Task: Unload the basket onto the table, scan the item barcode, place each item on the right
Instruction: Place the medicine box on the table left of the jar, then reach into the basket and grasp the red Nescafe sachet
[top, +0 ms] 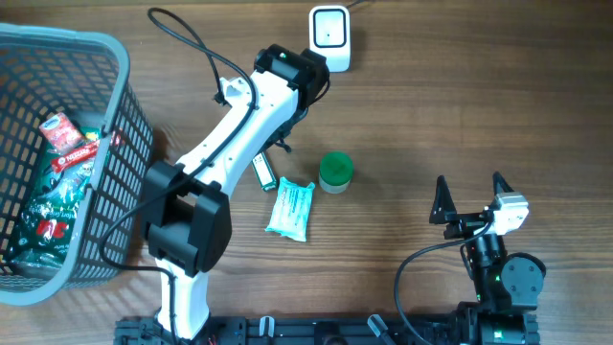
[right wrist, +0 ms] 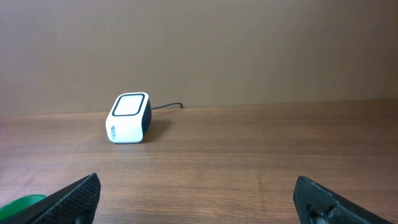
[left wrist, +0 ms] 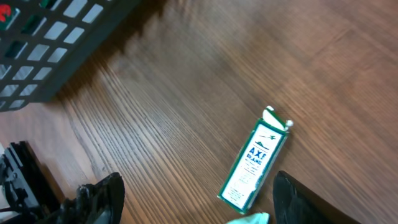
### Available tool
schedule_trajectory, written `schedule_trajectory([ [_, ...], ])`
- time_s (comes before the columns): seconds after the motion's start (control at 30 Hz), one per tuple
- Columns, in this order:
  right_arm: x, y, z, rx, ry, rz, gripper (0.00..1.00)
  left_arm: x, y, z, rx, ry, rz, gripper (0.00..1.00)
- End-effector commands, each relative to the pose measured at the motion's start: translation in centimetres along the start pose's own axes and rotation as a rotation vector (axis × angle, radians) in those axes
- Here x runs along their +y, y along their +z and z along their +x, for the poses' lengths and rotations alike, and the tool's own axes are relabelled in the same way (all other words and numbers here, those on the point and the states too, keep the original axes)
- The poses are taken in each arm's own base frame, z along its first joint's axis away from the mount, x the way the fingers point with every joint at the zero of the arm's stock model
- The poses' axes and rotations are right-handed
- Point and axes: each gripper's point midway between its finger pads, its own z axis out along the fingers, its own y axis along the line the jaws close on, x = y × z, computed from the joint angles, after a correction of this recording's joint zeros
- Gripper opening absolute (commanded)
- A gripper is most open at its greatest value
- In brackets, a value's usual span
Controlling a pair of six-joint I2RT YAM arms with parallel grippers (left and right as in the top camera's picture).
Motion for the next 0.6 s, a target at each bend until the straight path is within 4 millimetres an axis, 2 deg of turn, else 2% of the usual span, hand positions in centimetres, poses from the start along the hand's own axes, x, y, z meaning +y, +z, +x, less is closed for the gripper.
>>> schedule_trajectory([
  [0.0, 0.0, 0.0, -0.2, -0.008, -0.008, 0.003, 1.0, 1.1, -0.3, -0.7, -0.023, -0.032, -0.016, 0.75],
  [0.1, 0.0, 0.0, -0.2, -0.008, -0.008, 0.003, 1.0, 2.8, -3.9, -4.3, -0.108, -0.111, 0.063, 0.89],
  [0.17, 0.0, 0.0, -0.2, -0.008, -0.008, 0.003, 1.0, 4.9, -8.3, -8.5, -0.215, -0.223, 0.183, 1.0],
  [0.2, 0.0, 0.0, -0.2, -0.008, -0.008, 0.003, 1.0, 6.4, -10.4, -10.5, -0.265, -0.297, 0.24, 1.0],
  [0.23, 0.0, 0.0, -0.2, -0.008, -0.008, 0.003, 1.0, 8.9, -13.2, -13.3, -0.33, -0.406, 0.312, 1.0],
  [0.27, 0.0, 0.0, -0.2, -0.008, -0.008, 0.003, 1.0, 11.1, -14.9, -15.2, -0.371, -0.495, 0.358, 1.0],
  [0.3, 0.0, 0.0, -0.2, -0.008, -0.008, 0.003, 1.0, 12.5, -15.6, -16.3, -0.39, -0.549, 0.379, 1.0],
  [0.33, 0.0, 0.0, -0.2, -0.008, -0.008, 0.003, 1.0, 14.9, -16.4, -17.8, -0.413, -0.633, 0.406, 1.0],
  [0.4, 0.0, 0.0, -0.2, -0.008, -0.007, 0.003, 1.0, 19.2, -16.3, -20.1, -0.439, -0.78, 0.403, 1.0],
  [0.43, 0.0, 0.0, -0.2, -0.008, -0.008, 0.003, 1.0, 21.4, -15.4, -21.1, -0.44, -0.846, 0.372, 1.0],
  [0.47, 0.0, 0.0, -0.2, -0.008, -0.008, 0.003, 1.0, 23.9, -13.3, -22.2, -0.405, -0.928, 0.321, 1.0],
  [0.5, 0.0, 0.0, -0.2, -0.008, -0.008, 0.003, 1.0, 25.1, -11.4, -22.7, -0.353, -0.973, 0.289, 1.0],
  [0.57, 0.0, 0.0, -0.2, -0.008, -0.008, 0.003, 1.0, 26.1, -8.4, -23.1, -0.249, -1.029, 0.258, 1.0],
])
